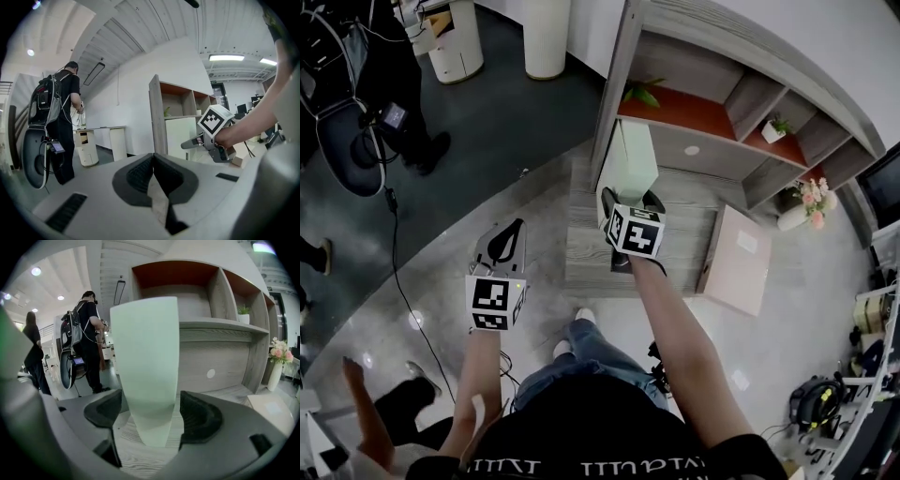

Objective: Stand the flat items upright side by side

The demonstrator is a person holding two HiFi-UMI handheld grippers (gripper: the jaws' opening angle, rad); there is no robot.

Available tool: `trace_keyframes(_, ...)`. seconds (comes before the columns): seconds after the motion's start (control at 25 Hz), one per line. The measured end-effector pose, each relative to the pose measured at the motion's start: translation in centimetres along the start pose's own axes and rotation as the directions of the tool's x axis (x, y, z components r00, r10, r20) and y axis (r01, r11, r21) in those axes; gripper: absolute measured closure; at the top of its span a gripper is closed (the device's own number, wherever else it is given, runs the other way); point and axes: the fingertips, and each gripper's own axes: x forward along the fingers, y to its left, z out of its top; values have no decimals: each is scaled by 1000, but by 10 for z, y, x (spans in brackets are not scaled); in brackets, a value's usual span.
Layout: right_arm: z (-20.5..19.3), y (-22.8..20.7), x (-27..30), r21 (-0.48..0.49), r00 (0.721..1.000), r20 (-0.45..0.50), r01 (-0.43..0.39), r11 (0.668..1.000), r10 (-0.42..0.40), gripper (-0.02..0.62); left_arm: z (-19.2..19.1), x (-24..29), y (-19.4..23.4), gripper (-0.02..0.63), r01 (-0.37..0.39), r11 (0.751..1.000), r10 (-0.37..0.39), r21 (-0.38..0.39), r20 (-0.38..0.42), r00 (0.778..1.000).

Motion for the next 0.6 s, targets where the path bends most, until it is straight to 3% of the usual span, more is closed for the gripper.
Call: trace_keyframes(0.6,-12,-17,-117,73,993,99,-79,994,71,218,5,-31,-62,594,118,993,-117,-5,50,992)
